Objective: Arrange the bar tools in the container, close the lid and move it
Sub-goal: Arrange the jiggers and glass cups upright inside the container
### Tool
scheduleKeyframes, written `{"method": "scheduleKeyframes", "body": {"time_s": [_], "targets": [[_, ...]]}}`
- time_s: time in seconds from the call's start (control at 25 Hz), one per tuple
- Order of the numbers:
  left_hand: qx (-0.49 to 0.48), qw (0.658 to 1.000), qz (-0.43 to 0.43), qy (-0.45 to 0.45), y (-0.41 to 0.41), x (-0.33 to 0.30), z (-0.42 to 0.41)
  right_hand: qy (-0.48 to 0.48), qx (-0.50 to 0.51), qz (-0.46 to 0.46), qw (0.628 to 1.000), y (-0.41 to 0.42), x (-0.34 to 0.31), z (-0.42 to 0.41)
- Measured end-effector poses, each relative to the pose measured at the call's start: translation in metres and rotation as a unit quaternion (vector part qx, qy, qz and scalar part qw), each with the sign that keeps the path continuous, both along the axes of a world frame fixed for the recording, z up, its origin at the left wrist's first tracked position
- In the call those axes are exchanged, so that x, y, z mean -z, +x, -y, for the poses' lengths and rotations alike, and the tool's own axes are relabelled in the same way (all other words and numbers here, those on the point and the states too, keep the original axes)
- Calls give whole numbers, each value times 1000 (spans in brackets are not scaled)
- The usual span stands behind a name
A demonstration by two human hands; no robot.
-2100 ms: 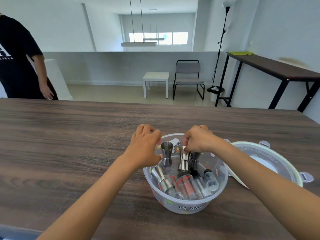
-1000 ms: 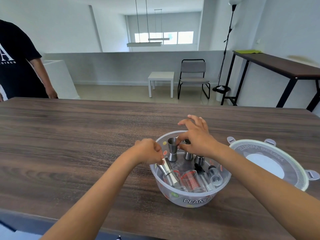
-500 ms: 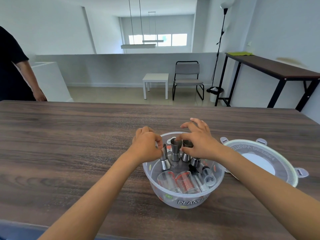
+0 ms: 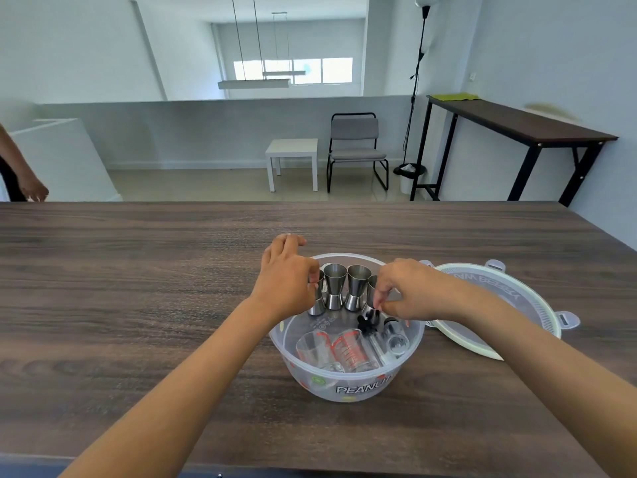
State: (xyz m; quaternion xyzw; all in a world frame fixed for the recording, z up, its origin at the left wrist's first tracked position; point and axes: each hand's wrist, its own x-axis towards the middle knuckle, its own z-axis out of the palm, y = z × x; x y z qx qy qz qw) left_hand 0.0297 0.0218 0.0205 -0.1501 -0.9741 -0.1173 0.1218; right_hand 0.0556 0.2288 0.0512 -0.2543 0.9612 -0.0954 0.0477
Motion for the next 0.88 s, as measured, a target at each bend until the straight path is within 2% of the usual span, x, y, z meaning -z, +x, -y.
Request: {"method": "scheduleKeyframes", "body": {"time_s": [0.24, 0.32, 0.36, 0.44, 0.52, 0.64, 0.72, 0.8, 0.88], "targets": [[17, 998, -23, -55, 8, -8, 1, 35, 6, -3, 999, 3, -2, -1], [45, 997, -52, -44, 14, -14, -1, 35, 11, -2, 999, 4, -4, -2], [64, 997, -36, -15, 17, -16, -2, 36, 15, 0, 999, 4, -5, -3], [91, 992, 87, 31, 20, -21, -6, 52, 17, 4, 999, 4, -7, -4], [100, 971, 216, 19, 15, -18, -15, 93, 14, 13, 995, 4, -9, -5], [55, 939, 340, 4, 1, -5, -31, 153, 10, 26, 988, 4, -10, -2], [9, 898, 433, 76, -8, 3, -43, 176, 2, 50, 983, 5, -12, 1], [-39, 859, 489, 147, -12, 8, -53, 187, -6, 84, 979, 7, -15, 3], [-69, 841, 507, 178, -15, 13, -60, 198, -23, 106, 974, 8, -17, 3]]}}
